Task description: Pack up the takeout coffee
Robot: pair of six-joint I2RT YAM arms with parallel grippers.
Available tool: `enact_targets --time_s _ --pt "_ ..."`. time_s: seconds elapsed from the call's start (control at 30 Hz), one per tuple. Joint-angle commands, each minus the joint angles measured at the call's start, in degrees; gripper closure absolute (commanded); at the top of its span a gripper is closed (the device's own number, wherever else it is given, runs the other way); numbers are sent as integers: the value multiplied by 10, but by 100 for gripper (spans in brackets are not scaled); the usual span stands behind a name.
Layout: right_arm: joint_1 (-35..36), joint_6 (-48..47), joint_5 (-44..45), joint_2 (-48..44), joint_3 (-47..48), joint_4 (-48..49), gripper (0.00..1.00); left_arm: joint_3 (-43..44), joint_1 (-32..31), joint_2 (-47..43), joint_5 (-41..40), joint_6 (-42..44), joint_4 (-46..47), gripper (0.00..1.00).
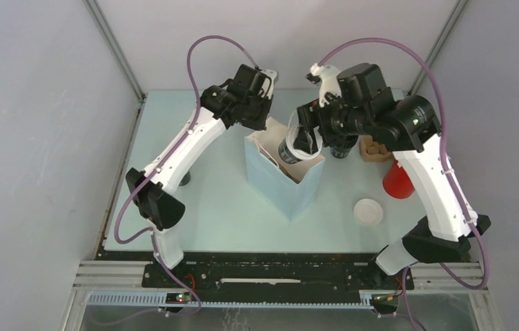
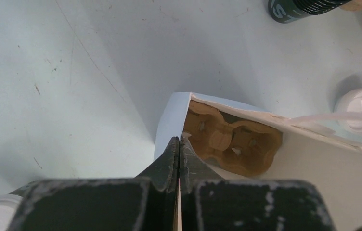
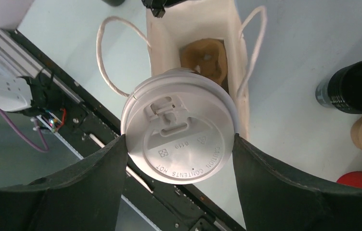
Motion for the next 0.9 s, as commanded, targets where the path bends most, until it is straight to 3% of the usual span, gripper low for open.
enact_targets --time_s 0.0,0.37,0.67,0.87 --pt "34 -23 50 -1 -17 4 58 34 -20 -44 -31 11 13 100" --pt "109 -42 145 -15 -102 20 65 -99 -48 -177 -25 -39 82 100" --pt "177 -103 212 -107 -333 210 66 -227 -55 -255 44 -59 167 100" --pt "177 -116 189 -108 -382 260 68 -326 -57 -329 59 -60 210 100"
